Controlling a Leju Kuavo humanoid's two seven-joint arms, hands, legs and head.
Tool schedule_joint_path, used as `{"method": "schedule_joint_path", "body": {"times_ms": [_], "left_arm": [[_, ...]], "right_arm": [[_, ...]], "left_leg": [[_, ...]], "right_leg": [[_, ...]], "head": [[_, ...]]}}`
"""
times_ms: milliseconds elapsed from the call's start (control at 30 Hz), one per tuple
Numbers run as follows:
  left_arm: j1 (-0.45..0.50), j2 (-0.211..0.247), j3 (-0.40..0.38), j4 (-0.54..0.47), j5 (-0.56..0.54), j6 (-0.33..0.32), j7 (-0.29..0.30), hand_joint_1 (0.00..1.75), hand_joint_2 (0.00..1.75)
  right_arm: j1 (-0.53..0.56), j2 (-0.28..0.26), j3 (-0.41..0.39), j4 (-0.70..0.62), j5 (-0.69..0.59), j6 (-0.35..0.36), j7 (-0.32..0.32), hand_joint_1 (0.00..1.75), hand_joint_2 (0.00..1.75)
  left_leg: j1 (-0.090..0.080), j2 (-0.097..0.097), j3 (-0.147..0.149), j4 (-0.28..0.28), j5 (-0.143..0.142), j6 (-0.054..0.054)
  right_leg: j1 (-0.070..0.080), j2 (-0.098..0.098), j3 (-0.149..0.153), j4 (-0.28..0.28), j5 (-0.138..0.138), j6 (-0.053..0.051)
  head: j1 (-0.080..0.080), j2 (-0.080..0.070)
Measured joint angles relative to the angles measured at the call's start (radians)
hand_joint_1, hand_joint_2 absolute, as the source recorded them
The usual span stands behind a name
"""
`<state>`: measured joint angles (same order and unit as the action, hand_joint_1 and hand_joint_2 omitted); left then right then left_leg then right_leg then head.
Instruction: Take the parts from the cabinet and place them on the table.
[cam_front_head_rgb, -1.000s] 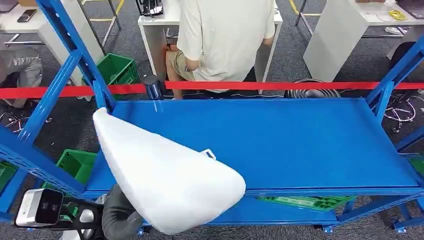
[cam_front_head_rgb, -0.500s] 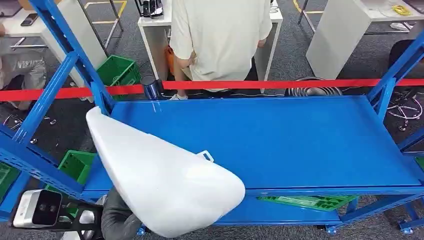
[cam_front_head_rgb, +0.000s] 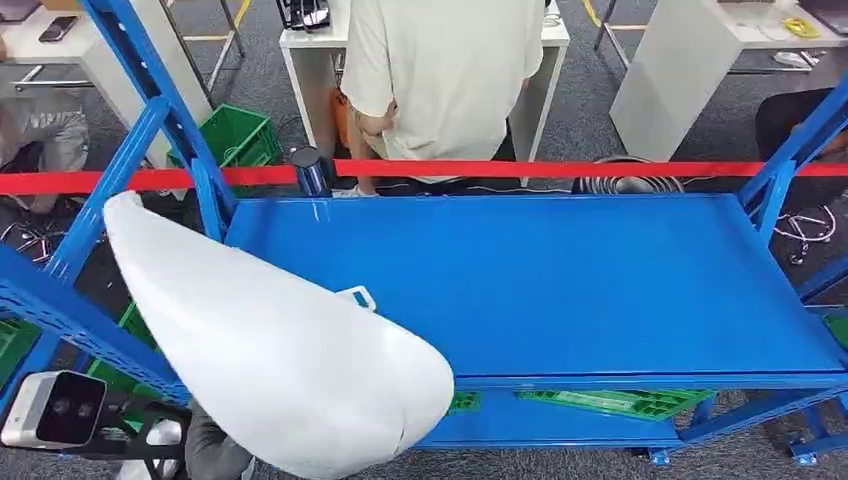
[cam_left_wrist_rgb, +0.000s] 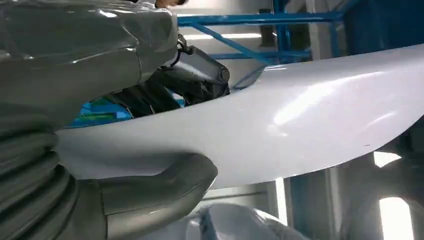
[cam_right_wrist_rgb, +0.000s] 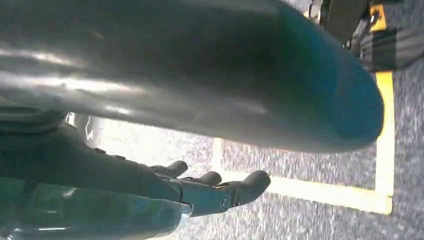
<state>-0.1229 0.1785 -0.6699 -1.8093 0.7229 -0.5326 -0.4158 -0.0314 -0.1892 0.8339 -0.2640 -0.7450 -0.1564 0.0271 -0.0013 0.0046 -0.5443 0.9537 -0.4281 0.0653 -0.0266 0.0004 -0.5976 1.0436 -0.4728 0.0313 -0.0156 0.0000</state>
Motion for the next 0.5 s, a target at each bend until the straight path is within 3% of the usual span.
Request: {"method": "schedule_joint_path", "body": {"times_ms": [67,100,133,167,200,267,333,400,433,467,500], "left_arm": [[0.003,0.000,-0.001,0.001,0.000,-0.002,0.000,1.75,1.75],[0.004,0.000,-0.002,0.001,0.000,-0.006,0.000,1.75,1.75],[0.004,0.000,-0.002,0.001,0.000,-0.006,0.000,1.75,1.75],[0.004,0.000,-0.002,0.001,0.000,-0.006,0.000,1.75,1.75],[0.004,0.000,-0.003,0.001,0.000,-0.008,0.000,1.75,1.75],[0.004,0.000,-0.004,0.001,0.002,-0.012,-0.001,1.75,1.75],[0.004,0.000,-0.005,0.001,0.004,-0.016,-0.002,1.75,1.75],[0.007,0.001,-0.005,0.001,0.011,-0.022,-0.008,1.75,1.75],[0.007,0.002,-0.005,0.001,0.012,-0.022,-0.009,1.75,1.75],[0.007,0.002,-0.005,0.001,0.012,-0.023,-0.010,1.75,1.75],[0.007,0.002,-0.005,0.001,0.013,-0.023,-0.010,1.75,1.75]], "right_arm": [[0.001,-0.002,0.000,0.000,0.000,0.000,0.000,0.00,0.00],[0.002,-0.004,0.000,0.000,0.000,0.000,0.000,0.00,0.00],[0.005,-0.004,0.000,0.000,0.000,0.000,0.000,0.00,0.00],[0.006,-0.005,0.000,0.000,0.000,0.000,0.000,0.00,0.00],[0.006,-0.005,0.000,0.000,0.000,0.000,0.000,0.00,0.00],[0.005,-0.007,0.000,0.000,0.000,0.000,0.000,0.00,0.00],[0.004,-0.007,0.000,0.000,0.001,0.000,0.000,0.00,0.00],[0.006,-0.006,0.000,0.000,0.003,0.000,0.000,0.00,0.00],[0.005,-0.005,0.000,0.000,0.003,0.000,0.000,0.00,0.00],[0.004,-0.002,0.000,0.000,0.003,0.000,0.000,0.00,0.00],[0.004,-0.004,0.000,0.000,0.003,0.000,0.000,0.00,0.00]], "left_leg": [[-0.004,0.000,-0.004,0.000,0.001,0.001],[-0.007,0.000,-0.006,0.001,0.001,0.001],[-0.008,-0.001,-0.007,0.001,0.001,0.001],[-0.008,-0.002,-0.006,0.002,0.001,0.000],[-0.008,-0.002,-0.005,0.004,0.000,-0.001],[-0.007,-0.003,-0.007,0.020,-0.008,-0.011],[-0.015,-0.003,-0.018,0.044,-0.016,-0.022],[-0.012,-0.003,-0.021,0.044,-0.014,-0.026],[-0.012,-0.004,-0.022,0.045,-0.014,-0.027],[-0.009,-0.006,-0.026,0.055,-0.027,-0.034],[-0.008,-0.006,-0.037,0.085,-0.060,-0.043]], "right_leg": [[0.000,0.000,-0.076,0.158,-0.069,-0.013],[0.000,0.000,-0.116,0.239,-0.096,-0.012],[0.000,0.000,-0.131,0.270,-0.099,-0.006],[0.000,0.000,-0.119,0.245,-0.086,0.003],[-0.001,-0.001,-0.082,0.174,-0.057,0.016],[-0.005,-0.002,0.021,-0.020,0.009,0.035],[-0.001,0.000,0.030,-0.040,0.016,0.010],[0.005,0.001,0.026,-0.033,0.018,0.004],[-0.001,0.000,0.026,-0.035,0.020,-0.001],[-0.007,0.000,0.025,-0.038,0.025,-0.008],[-0.008,0.000,0.022,-0.038,0.027,-0.015]], "head": [[0.002,0.000],[0.002,0.000],[0.002,0.000],[0.002,0.000],[0.002,0.000],[0.002,0.000],[0.000,0.000],[0.001,0.000],[0.000,0.000],[0.001,0.000],[-0.003,0.000]]}}
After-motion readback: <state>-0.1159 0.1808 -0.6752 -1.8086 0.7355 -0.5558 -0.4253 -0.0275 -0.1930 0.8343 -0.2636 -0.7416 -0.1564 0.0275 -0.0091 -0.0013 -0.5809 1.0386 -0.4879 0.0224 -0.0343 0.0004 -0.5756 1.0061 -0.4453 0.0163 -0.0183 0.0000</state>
